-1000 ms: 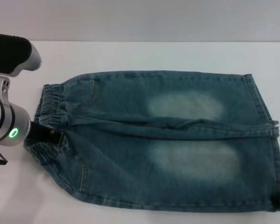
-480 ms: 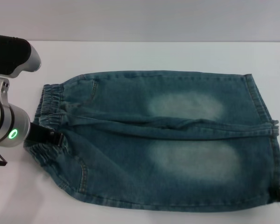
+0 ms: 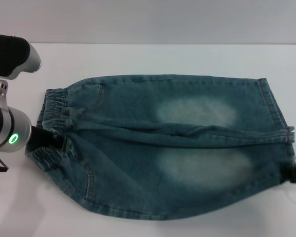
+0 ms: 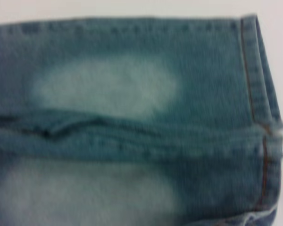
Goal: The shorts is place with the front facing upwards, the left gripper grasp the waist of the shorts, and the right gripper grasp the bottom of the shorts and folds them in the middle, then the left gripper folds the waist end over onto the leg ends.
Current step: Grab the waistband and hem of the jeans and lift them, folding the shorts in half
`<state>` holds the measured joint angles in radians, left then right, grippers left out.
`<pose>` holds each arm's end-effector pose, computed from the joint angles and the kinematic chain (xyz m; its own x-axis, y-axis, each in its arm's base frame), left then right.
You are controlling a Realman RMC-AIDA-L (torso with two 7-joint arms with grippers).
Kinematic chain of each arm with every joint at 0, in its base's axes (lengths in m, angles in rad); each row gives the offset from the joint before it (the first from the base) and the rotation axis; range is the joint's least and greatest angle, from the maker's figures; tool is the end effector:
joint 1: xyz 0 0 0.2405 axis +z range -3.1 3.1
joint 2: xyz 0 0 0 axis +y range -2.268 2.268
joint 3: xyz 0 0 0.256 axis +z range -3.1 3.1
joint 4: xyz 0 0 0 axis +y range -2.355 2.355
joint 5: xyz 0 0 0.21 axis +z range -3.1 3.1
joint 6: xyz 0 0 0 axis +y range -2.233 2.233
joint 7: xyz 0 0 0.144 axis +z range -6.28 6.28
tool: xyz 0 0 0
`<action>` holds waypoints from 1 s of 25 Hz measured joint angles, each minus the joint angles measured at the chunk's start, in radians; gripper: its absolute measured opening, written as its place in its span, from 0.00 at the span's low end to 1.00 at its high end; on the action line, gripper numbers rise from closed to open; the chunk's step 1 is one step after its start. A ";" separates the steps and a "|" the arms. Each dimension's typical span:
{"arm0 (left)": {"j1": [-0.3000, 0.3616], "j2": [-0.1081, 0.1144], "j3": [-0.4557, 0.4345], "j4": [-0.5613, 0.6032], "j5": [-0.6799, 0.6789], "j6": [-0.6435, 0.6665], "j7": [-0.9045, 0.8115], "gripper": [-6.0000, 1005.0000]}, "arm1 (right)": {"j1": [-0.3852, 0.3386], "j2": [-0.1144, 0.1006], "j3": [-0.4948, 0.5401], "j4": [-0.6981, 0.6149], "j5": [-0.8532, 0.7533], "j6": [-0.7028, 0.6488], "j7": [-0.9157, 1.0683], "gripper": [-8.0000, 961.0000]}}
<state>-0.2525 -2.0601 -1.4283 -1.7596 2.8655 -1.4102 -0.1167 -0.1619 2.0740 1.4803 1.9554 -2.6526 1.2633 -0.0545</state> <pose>-0.2007 0.3063 0.0118 0.4877 0.8582 0.1602 0.6736 -0.2532 -0.6944 0.2376 0.2384 0.0303 0.4064 -0.8545 -0.3236 -0.8075 -0.1702 -0.5648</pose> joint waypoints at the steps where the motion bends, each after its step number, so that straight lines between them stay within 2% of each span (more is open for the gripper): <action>1: 0.003 0.000 -0.001 0.000 0.000 0.009 0.000 0.12 | -0.002 0.000 -0.001 0.008 0.000 -0.014 0.000 0.03; 12: 0.034 0.000 -0.011 -0.005 -0.001 0.119 -0.008 0.13 | -0.008 0.000 0.009 0.025 -0.001 -0.225 -0.026 0.03; 14: 0.053 0.001 -0.034 -0.003 -0.009 0.245 -0.010 0.13 | -0.020 0.000 0.011 0.022 -0.003 -0.273 -0.033 0.03; 18: 0.056 0.000 -0.039 0.000 -0.010 0.263 -0.011 0.13 | -0.040 -0.001 0.011 -0.001 -0.004 -0.393 -0.052 0.03; 19: 0.069 0.000 -0.050 0.018 -0.030 0.347 -0.011 0.13 | -0.042 -0.001 0.009 -0.012 -0.004 -0.424 -0.052 0.03; 23: 0.076 0.000 -0.056 0.028 -0.048 0.389 -0.010 0.13 | -0.045 -0.002 0.006 -0.044 -0.001 -0.516 -0.053 0.03; 25: 0.089 0.001 -0.084 0.058 -0.085 0.475 -0.003 0.13 | -0.047 -0.002 0.006 -0.057 0.000 -0.546 -0.053 0.03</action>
<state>-0.1637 -2.0593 -1.5122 -1.7015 2.7807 -0.9357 -0.1197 -0.2089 2.0723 1.4866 1.8984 -2.6527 0.7171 -0.1074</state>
